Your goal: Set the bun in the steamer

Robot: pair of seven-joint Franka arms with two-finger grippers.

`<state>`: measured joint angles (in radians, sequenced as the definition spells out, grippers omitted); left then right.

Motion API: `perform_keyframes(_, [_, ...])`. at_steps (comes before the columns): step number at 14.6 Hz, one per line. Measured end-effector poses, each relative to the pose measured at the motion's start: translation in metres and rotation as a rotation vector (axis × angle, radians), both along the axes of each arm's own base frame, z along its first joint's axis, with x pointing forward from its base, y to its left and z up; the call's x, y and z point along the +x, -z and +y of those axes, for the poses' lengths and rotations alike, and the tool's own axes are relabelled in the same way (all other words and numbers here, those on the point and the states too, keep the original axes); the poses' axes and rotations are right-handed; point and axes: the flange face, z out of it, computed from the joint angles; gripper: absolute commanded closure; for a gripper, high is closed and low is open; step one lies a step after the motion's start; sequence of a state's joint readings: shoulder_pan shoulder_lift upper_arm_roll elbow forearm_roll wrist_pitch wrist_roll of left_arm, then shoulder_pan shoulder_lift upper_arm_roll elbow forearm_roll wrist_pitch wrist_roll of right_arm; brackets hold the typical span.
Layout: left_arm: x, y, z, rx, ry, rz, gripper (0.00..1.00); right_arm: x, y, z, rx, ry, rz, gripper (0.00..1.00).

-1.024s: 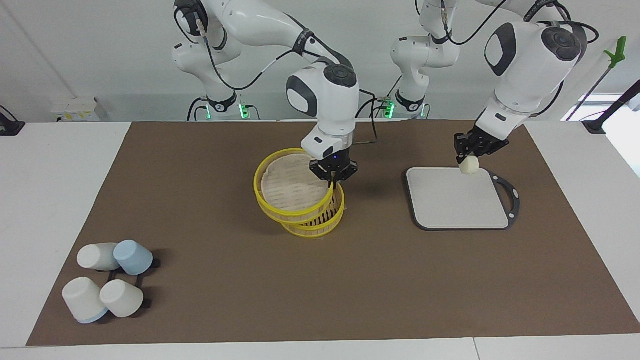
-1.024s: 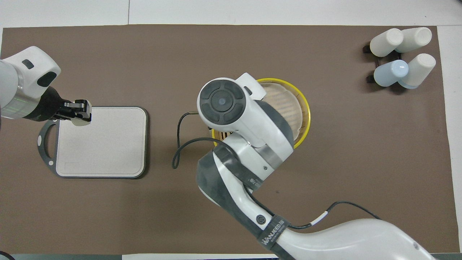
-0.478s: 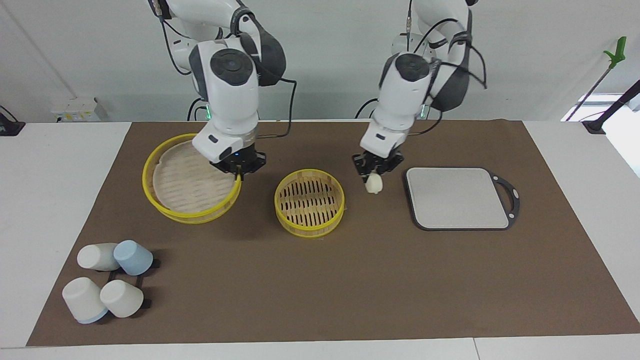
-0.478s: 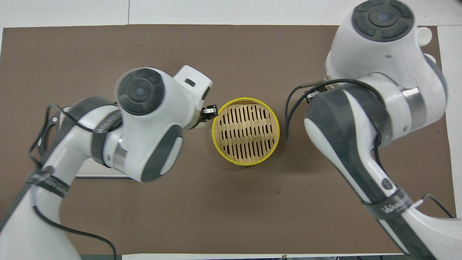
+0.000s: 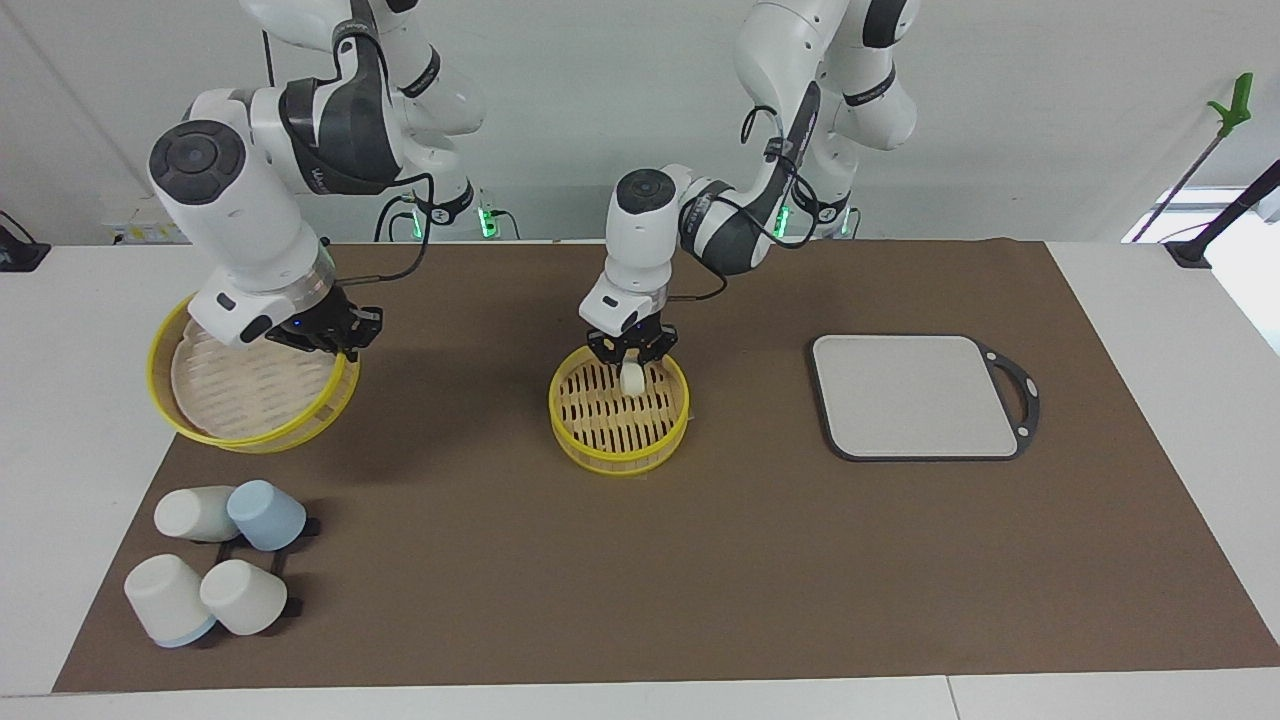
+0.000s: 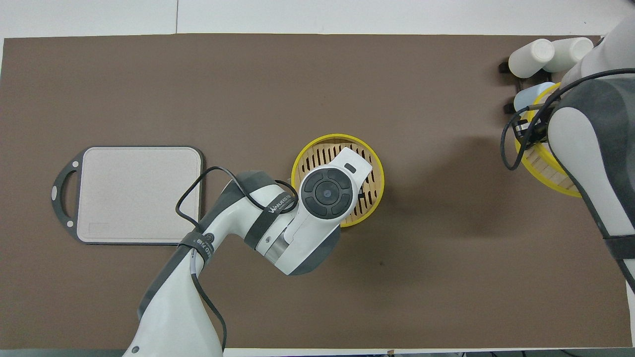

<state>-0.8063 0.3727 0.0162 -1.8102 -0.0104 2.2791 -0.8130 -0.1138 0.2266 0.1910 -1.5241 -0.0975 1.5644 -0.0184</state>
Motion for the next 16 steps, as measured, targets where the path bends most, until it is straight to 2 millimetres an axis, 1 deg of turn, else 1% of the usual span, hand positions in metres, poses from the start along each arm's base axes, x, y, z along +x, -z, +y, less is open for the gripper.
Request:
perform_keyframes(1, [0.002,0.005,0.0,0.003,-0.002,0.0,0.49,-0.001,0.001,0.005,0.0,-0.008,0.002,1.0])
perform_keyframes(2, [0.002,0.007,0.0,0.002,-0.002,-0.002,0.27,-0.002,0.001,0.009,0.001,-0.015,0.002,1.0])
perform_keyframes(3, [0.002,0.007,0.0,0.0,-0.001,-0.003,0.0,-0.002,0.0,0.012,0.0,-0.02,0.0,1.0])
perform_keyframes(5, [0.002,0.007,-0.001,0.0,0.0,-0.004,0.0,-0.003,-0.002,0.016,0.0,-0.028,-0.007,1.0])
perform_keyframes(8, [0.003,0.004,0.001,0.001,-0.003,-0.005,0.0,-0.003,-0.002,0.018,0.0,-0.03,-0.008,1.0])
perform_keyframes(9, [0.005,-0.001,0.005,0.006,-0.01,-0.004,0.0,-0.003,-0.002,0.018,0.0,-0.031,-0.008,1.0])
perform_keyframes(10, [0.01,-0.013,0.013,0.014,-0.024,0.001,0.0,-0.003,-0.002,0.018,0.0,-0.031,-0.008,1.0])
perform_keyframes(11, [0.02,-0.032,0.031,0.029,-0.041,0.01,0.0,-0.003,-0.002,0.019,0.0,-0.032,-0.008,1.0])
perform_keyframes(12, [0.032,-0.058,0.058,0.042,-0.053,0.02,0.0,-0.003,-0.002,0.019,0.0,-0.032,-0.008,1.0])
perform_keyframes(13, [0.047,-0.089,0.094,0.052,-0.068,0.028,0.0,-0.003,-0.002,0.019,0.0,-0.032,-0.009,1.0])
perform_keyframes(15, [0.074,-0.149,0.188,0.057,-0.09,0.033,0.0,-0.002,-0.003,0.019,0.002,-0.033,-0.02,1.0])
perform_keyframes(16, [0.082,-0.171,0.235,0.058,-0.092,0.035,0.0,-0.001,-0.003,0.02,0.002,-0.035,-0.024,1.0])
